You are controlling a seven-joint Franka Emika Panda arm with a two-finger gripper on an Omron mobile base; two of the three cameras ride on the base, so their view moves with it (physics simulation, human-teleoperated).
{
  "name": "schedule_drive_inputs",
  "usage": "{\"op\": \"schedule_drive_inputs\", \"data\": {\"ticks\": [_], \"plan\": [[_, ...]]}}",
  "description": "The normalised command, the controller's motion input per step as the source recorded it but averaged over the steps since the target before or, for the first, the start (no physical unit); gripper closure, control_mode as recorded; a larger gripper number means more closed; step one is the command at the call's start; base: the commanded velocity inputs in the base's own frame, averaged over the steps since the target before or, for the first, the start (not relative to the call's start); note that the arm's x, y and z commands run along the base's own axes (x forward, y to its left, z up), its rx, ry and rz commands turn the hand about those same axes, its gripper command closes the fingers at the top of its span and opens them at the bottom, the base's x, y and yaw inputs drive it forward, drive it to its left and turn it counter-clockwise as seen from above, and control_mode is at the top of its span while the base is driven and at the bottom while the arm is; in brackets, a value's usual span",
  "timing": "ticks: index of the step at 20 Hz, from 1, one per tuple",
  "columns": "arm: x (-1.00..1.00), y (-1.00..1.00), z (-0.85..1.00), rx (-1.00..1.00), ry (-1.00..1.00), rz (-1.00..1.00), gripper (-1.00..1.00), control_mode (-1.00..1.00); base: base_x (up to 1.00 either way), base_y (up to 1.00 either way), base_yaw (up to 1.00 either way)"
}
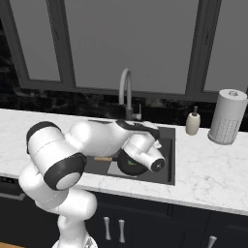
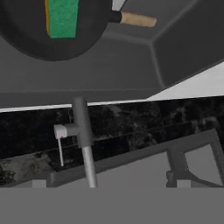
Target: Pick the pan and sponge and place them into the sink. Then turn on the water.
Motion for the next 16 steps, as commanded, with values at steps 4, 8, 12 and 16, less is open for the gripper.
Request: {"op": "schedule_drive_inputs", "data": {"ticks": [4, 8, 12, 16], "plan": [[0.04, 0.0, 0.32, -0.17, -0.08, 0.0, -1.0, -1.0, 0.0, 0.0, 0.0], [0.27, 0.0, 0.08, -0.14, -0.04, 0.04, -1.0, -1.0, 0.0, 0.0, 0.0], [0.49, 0.0, 0.01, -0.07, -0.01, 0.04, -1.0, -1.0, 0.0, 0.0, 0.0], [0.5, 0.0, 0.0, 0.0, -0.09, 0.03, -1.0, -1.0, 0.0, 0.0, 0.0]]}}
